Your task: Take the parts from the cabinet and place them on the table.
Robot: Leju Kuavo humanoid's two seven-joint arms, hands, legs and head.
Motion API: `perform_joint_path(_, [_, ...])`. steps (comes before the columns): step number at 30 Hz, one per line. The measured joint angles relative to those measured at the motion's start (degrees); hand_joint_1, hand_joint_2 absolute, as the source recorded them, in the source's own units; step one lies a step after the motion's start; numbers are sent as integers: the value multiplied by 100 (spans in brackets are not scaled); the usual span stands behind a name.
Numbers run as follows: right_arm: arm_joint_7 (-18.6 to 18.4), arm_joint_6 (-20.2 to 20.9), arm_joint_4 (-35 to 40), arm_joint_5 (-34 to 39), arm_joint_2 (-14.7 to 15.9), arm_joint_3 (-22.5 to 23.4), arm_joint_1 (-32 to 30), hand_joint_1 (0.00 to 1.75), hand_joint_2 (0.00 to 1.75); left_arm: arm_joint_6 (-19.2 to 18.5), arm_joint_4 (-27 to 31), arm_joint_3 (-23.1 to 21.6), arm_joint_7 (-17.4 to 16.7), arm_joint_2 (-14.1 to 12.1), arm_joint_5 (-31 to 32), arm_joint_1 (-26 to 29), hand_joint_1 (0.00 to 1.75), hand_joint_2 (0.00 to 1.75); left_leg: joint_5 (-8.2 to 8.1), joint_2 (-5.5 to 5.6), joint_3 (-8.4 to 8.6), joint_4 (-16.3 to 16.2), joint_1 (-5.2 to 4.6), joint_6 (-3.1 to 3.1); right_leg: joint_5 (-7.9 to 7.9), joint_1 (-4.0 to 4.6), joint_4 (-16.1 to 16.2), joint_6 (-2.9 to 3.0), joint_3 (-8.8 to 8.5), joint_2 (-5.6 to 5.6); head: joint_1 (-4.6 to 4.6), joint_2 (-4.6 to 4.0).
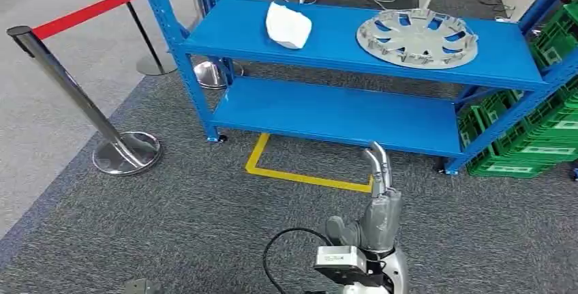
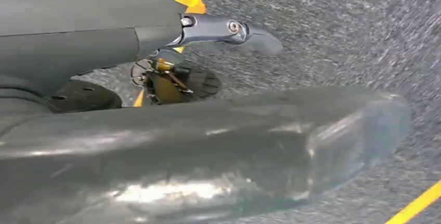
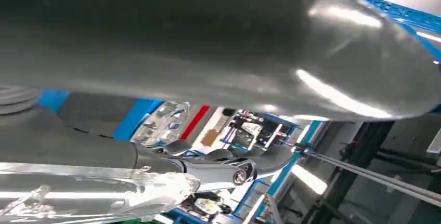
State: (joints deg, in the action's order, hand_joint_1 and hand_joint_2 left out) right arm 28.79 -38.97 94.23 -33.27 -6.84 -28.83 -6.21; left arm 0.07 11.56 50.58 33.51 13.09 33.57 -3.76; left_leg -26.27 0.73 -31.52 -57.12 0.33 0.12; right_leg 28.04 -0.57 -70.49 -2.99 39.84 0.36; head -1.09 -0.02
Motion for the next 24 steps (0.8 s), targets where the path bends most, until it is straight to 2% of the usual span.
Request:
perform_joint_path(1, [2,0,2,-7,0,2,0,0,0,53,0,11,-35,0,9,-1,0,0,-20,8,49,0,2,-13,-261,0,534,16,-263,0,-2,0])
perform_joint_path(2, [2,0,0,-9,0,2,-6,0,0,162,0,17,-116,2,22,1,0,0,-45,14,66,0,2,-43,-402,0,969,32,-453,0,-13,0])
perform_joint_path(3, [0,0,2,-7,-2,4,-7,0,0,234,0,28,-190,2,48,-12,0,0,-67,23,56,-25,-40,-80,-308,18,1063,37,-555,5,-13,0])
perform_joint_path(6, [-7,0,2,7,-7,7,-22,0,0,212,0,39,-260,11,107,-14,0,0,-44,19,34,17,-12,-173,-282,44,1080,114,-497,37,15,0])
perform_joint_path(8, [-7,0,7,11,-11,7,-21,0,0,190,2,39,-315,13,125,-25,0,0,-116,3,36,-34,-8,-253,-299,-8,1151,182,-557,23,13,0])
perform_joint_path(9, [-7,0,7,13,-13,7,-20,0,0,186,2,39,-348,15,138,-28,0,0,-271,-1,-92,-277,-13,-278,-278,-11,1159,223,-571,11,64,0])
perform_joint_path(11, [-9,0,7,18,-13,7,-23,0,0,302,2,37,-477,15,302,-22,0,0,-671,-2,-575,-1188,0,-309,-263,-9,1158,249,-572,-1,61,0])
perform_joint_path(12, [-9,0,7,18,-13,7,-26,0,0,337,2,33,-527,15,363,-13,0,0,-788,-2,-824,-1611,1,-319,-255,-8,1158,259,-573,-1,61,0])
perform_joint_path(13, [-9,0,7,20,-13,7,-25,0,0,337,2,33,-549,15,369,-4,0,0,-772,-2,-961,-1791,2,-323,-249,-8,1158,261,-580,2,61,0])
perform_joint_path(14, [-9,0,7,22,-13,6,-25,0,0,330,2,33,-568,15,378,-3,0,0,-621,-3,-962,-1703,6,-324,-241,-9,1158,257,-594,7,63,0])
perform_joint_path(15, [-9,0,7,22,-13,6,-25,0,0,315,2,33,-570,13,385,-7,0,0,-367,-3,-861,-1426,13,-322,-229,-12,1157,246,-613,13,61,0])
perform_joint_path(16, [-9,0,7,22,-13,6,-25,0,0,306,2,33,-573,11,385,-13,0,0,-52,-6,-650,-951,22,-320,-217,-18,1156,229,-644,17,59,0])
perform_joint_path(17, [-9,0,7,20,-13,7,-25,0,0,308,2,33,-577,13,393,-18,0,0,180,-17,-432,-485,29,-321,-199,-24,1156,201,-674,21,61,0])
perform_joint_path(18, [-7,0,9,18,-13,7,-25,0,0,339,2,33,-612,26,411,-24,0,0,228,-36,-290,-153,26,-330,-167,32,1125,154,-672,25,74,0])
perform_joint_path(19, [-4,0,11,18,-13,7,-26,0,0,380,2,33,-640,29,420,-45,0,0,140,-9,-236,-57,30,-242,-151,34,1104,128,-646,35,85,0])
perform_joint_path(20, [-2,0,11,15,-11,7,-26,0,0,426,2,33,-658,33,422,-41,0,0,140,-7,-257,-63,20,-213,-157,35,1132,102,-650,29,39,0])
perform_joint_path(22, [2,0,11,18,-11,6,-25,0,0,457,2,33,-660,33,428,-22,0,0,134,-4,-246,-54,17,-132,-153,19,1167,43,-682,27,46,0])
perform_joint_path(23, [2,-2,17,15,-11,6,-26,0,0,453,2,33,-662,35,435,-24,0,0,143,-9,-227,-40,41,-94,-109,10,1127,10,-662,22,44,0])
perform_joint_path(24, [9,-2,20,13,-11,7,-23,0,0,430,2,33,-660,33,437,-27,0,0,131,-8,-212,-40,39,-58,40,12,923,-8,-590,8,-7,0])
